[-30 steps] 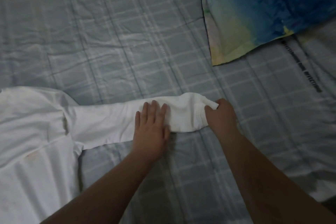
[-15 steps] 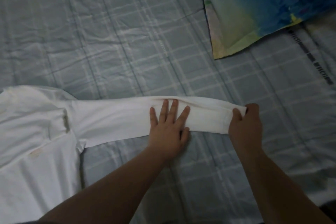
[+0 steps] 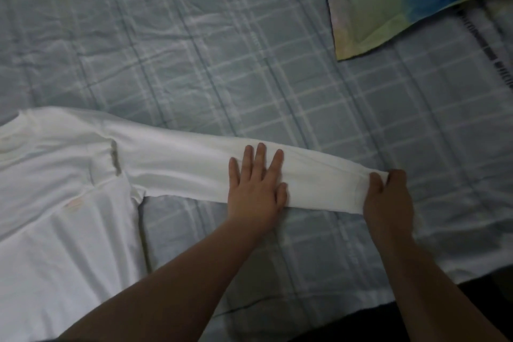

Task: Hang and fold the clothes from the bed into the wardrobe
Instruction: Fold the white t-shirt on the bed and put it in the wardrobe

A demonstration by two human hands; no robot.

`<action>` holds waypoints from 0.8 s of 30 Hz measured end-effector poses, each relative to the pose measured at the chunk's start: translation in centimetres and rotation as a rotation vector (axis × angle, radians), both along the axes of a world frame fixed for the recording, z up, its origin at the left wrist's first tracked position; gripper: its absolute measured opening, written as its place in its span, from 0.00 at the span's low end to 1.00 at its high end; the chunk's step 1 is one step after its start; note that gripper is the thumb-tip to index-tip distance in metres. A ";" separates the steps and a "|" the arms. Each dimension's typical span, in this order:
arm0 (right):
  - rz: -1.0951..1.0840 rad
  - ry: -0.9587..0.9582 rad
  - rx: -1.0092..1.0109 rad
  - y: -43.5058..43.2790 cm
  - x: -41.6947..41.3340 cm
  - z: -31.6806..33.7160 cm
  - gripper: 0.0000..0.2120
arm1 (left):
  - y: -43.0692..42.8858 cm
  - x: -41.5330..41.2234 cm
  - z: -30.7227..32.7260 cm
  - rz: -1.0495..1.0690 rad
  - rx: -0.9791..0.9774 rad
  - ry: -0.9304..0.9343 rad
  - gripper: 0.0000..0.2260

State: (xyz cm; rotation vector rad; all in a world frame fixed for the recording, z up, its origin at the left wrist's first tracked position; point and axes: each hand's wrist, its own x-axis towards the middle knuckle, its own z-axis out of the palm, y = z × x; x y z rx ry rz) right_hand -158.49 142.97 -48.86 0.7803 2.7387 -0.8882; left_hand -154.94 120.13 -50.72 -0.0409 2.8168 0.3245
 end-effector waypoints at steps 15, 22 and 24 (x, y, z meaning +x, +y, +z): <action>-0.004 0.068 -0.945 -8.9 2.4 7.0 0.14 | 0.8 -0.7 9.4 0.913 1.368 -0.275 0.19; 0.439 0.038 -0.760 -16.7 4.3 6.2 0.15 | -9.3 1.7 7.8 0.960 1.265 -0.155 0.14; 0.594 0.228 -0.399 -18.9 4.8 5.5 0.16 | -13.0 2.6 7.5 1.031 1.137 -0.058 0.10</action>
